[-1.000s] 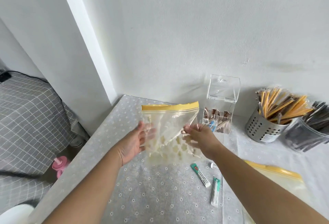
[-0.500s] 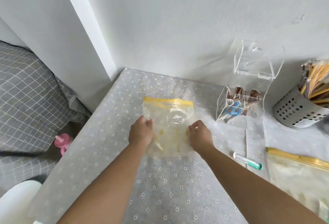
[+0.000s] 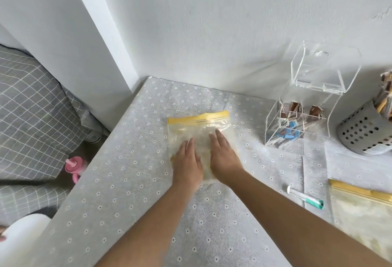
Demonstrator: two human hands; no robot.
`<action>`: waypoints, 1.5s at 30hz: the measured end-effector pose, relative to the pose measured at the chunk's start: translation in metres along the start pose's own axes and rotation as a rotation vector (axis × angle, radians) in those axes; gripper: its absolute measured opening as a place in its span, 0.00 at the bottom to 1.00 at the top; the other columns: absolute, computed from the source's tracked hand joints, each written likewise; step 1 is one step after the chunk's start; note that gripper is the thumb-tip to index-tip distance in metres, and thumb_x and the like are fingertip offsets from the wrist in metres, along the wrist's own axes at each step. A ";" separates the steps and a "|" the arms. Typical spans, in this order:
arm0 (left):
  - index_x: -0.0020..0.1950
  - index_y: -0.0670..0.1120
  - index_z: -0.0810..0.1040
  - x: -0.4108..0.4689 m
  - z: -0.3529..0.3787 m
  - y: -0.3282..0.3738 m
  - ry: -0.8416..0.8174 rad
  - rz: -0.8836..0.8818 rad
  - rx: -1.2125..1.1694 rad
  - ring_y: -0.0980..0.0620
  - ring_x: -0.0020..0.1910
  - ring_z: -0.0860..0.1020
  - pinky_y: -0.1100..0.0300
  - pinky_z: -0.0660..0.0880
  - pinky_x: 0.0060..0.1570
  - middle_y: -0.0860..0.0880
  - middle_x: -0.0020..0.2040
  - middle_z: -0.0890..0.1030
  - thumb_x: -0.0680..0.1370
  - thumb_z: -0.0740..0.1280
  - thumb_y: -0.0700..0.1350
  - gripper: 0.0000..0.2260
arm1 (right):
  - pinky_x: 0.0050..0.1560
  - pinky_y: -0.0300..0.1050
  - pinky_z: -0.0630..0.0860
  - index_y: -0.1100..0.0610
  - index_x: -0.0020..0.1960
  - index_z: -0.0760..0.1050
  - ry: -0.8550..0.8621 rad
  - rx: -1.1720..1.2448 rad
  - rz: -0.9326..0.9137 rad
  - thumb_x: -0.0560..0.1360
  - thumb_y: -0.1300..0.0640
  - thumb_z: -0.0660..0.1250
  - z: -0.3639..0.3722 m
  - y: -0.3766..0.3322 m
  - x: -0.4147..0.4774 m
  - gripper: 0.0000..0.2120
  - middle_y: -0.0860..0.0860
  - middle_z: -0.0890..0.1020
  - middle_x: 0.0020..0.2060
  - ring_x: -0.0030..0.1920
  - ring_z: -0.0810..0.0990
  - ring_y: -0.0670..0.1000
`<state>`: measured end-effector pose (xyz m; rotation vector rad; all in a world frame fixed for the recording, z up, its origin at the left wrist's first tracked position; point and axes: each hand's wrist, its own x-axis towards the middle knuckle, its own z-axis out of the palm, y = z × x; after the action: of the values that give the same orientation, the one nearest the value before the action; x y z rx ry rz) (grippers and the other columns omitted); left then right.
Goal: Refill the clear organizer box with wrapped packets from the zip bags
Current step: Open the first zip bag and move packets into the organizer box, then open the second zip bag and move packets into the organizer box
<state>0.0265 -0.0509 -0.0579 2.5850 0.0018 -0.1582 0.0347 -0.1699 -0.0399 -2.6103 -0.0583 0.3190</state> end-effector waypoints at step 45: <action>0.78 0.47 0.48 -0.084 0.119 0.256 -0.518 0.474 0.305 0.44 0.75 0.60 0.48 0.62 0.72 0.43 0.76 0.59 0.78 0.63 0.56 0.35 | 0.76 0.52 0.48 0.52 0.78 0.42 -0.026 -0.193 0.418 0.67 0.40 0.72 -0.134 0.259 -0.220 0.53 0.47 0.46 0.78 0.78 0.44 0.50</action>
<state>-0.0623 -0.3290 -0.0148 2.6732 -0.8716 -0.6830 -0.1525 -0.4823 -0.0070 -2.7952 0.4746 0.5143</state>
